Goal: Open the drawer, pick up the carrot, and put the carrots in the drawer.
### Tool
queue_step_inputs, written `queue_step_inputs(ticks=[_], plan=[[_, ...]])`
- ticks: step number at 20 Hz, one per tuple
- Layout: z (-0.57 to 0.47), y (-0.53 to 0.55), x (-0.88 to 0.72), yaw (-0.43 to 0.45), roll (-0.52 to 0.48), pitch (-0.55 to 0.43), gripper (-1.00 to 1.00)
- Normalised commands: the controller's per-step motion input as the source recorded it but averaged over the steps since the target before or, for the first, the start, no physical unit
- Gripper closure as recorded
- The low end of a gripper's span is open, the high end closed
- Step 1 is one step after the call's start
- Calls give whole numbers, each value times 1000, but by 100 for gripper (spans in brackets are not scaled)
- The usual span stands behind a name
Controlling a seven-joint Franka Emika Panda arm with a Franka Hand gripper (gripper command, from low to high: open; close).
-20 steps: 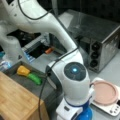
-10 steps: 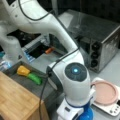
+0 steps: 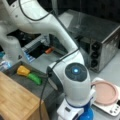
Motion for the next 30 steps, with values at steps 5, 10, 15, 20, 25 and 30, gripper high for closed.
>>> queue_step_inputs(ticks=[5, 10, 15, 20, 25, 30], plan=[[-143, 95, 325, -8, -141, 114, 100], [30, 70, 273, -18, -132, 140, 100], [112, 81, 220, -24, -134, 161, 100], [128, 124, 165, -42, -137, 174, 100], [205, 132, 79, -59, -148, 188, 100], [294, 139, -9, -52, -161, 182, 100]])
